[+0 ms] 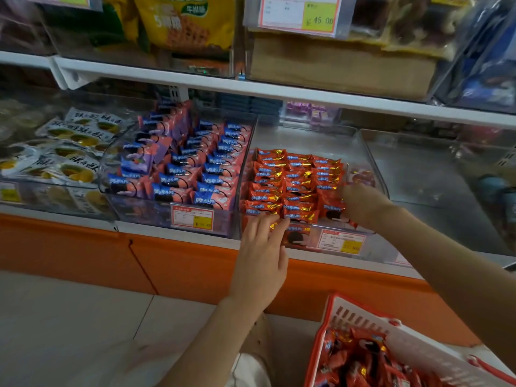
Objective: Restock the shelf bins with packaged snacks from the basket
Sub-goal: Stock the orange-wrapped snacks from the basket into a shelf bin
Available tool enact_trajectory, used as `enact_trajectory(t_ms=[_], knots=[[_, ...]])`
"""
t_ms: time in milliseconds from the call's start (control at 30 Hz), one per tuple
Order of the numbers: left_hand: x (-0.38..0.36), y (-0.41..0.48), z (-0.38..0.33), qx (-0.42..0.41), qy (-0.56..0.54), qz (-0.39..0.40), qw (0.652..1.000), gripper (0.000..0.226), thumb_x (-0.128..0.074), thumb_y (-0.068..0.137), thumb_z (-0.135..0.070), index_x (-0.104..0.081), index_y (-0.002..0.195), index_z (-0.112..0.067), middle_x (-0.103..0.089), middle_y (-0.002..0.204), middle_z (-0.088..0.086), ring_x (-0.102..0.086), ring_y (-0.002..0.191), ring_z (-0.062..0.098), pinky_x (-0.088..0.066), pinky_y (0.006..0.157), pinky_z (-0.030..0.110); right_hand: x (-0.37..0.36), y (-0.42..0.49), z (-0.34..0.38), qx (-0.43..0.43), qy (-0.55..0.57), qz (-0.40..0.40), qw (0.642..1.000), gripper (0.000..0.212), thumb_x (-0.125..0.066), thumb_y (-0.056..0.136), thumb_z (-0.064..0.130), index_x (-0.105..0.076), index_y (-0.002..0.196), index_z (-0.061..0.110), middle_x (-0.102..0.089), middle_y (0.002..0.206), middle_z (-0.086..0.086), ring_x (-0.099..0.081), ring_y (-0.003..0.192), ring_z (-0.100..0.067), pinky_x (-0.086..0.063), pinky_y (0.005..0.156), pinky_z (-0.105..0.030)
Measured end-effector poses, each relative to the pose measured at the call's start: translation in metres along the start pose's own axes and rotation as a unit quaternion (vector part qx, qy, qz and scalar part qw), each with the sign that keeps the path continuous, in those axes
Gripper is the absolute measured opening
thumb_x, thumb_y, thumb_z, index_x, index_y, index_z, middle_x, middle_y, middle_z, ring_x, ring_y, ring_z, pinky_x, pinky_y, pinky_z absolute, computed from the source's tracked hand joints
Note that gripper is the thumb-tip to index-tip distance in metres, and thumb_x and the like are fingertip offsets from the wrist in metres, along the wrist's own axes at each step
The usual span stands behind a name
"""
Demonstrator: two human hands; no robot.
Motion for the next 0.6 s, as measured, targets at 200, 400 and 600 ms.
enact_trajectory(t_ms=[200,400,600], knots=[[-0.0022,0.0003,0.0011,0.003,-0.004,-0.006,1.0,0.052,-0.068,0.084,-0.014,-0.052,0.134,-0.018,-0.052,0.132,0.003,-0.044,0.13,0.024,-0.03,0.106,0.039,-0.0098,0.004,0.0027,-0.028,-0.086,0.013,0.996,0.041,-0.058,0.093,0.022,-0.047,0.132,0.017,-0.056,0.127,-0.007,-0.055,0.116,-0.026,-0.047,0.089,-0.035],[-0.0004,-0.0001,0.0001,-0.008,0.007,-0.03,0.999,0.054,-0.074,0.078,-0.014,-0.056,0.129,-0.016,-0.056,0.127,0.004,-0.05,0.124,0.026,-0.034,0.102,0.039,-0.0095,0.0066,0.0053,-0.03,-0.134,-0.004,0.991,0.037,-0.057,0.094,0.024,-0.048,0.13,0.017,-0.058,0.124,-0.007,-0.058,0.112,-0.025,-0.048,0.088,-0.034],[0.0005,-0.001,0.0001,-0.008,0.009,-0.051,0.999,0.055,-0.077,0.075,-0.014,-0.057,0.127,-0.017,-0.057,0.124,0.003,-0.051,0.121,0.023,-0.033,0.1,0.037,-0.0059,0.0096,0.0038,-0.029,-0.105,-0.023,0.994,0.04,-0.066,0.087,0.025,-0.051,0.123,0.015,-0.061,0.118,-0.007,-0.061,0.106,-0.025,-0.05,0.084,-0.034]])
Point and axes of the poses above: each hand's wrist, its own y-axis towards the middle knuckle, its own x-axis out of the back of the hand, z = x × y, the point moved 8 cm from there along y, towards the middle knuckle
